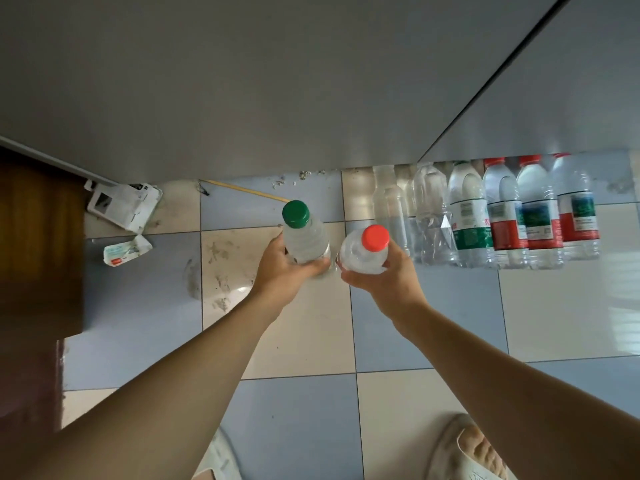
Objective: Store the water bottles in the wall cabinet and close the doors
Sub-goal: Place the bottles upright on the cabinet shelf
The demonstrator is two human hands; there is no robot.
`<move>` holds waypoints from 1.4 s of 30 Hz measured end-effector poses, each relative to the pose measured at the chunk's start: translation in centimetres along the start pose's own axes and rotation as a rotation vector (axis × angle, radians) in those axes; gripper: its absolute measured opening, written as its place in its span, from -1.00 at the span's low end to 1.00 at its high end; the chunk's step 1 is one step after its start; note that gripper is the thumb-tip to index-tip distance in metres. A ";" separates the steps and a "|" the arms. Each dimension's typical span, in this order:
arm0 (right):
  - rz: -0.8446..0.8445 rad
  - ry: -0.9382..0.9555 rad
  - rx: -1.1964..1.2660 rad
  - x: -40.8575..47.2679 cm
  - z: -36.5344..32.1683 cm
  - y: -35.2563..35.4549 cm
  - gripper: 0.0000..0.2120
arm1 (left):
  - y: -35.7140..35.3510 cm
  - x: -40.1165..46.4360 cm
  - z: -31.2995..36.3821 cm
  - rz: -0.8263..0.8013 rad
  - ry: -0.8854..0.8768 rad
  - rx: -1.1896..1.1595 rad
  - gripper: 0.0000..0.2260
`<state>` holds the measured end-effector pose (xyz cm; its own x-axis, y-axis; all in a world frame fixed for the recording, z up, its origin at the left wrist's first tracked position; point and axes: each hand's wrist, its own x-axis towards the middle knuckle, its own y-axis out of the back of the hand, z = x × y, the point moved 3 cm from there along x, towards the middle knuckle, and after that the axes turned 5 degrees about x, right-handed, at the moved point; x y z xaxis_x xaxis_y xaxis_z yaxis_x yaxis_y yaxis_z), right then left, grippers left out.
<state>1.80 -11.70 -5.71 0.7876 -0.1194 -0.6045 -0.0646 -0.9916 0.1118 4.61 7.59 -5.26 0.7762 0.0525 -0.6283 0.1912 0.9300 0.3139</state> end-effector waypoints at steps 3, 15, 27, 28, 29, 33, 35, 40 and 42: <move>0.005 0.000 -0.005 -2.6 -2.2 0.8 -0.47 | 1.5 -2.7 1.2 -0.012 0.046 -0.021 -0.65; -0.105 0.126 0.026 -16.0 -24.2 4.1 -0.59 | 10.4 -18.3 19.0 0.032 -0.018 -0.144 -0.53; -0.156 0.369 -0.012 -33.3 -50.6 6.5 -0.57 | 22.5 -36.1 42.1 0.218 -0.317 -0.187 -0.59; -0.159 0.387 0.008 -34.8 -52.6 6.5 -0.57 | 23.4 -37.7 43.8 0.226 -0.335 -0.195 -0.59; -0.158 0.410 0.023 -36.2 -54.6 6.3 -0.57 | 24.4 -39.3 45.5 0.232 -0.362 -0.202 -0.59; -0.136 0.502 0.078 -41.8 -62.2 5.3 -0.55 | 28.7 -45.0 51.5 0.273 -0.470 -0.251 -0.55; -0.126 0.560 0.097 -44.3 -66.1 4.6 -0.54 | 31.2 -47.0 54.2 0.295 -0.518 -0.260 -0.55; -0.088 0.713 0.102 -50.1 -75.8 1.8 -0.53 | 37.9 -50.9 61.3 0.314 -0.677 -0.265 -0.63; -0.052 0.772 0.128 -52.1 -79.5 0.7 -0.52 | 40.6 -52.4 64.3 0.311 -0.752 -0.286 -0.62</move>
<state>9.39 -2.26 88.55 0.9917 -0.0509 0.1183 -0.0487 -0.9986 -0.0215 10.32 19.17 86.12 0.9791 0.1593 0.1267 -0.1765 0.9745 0.1389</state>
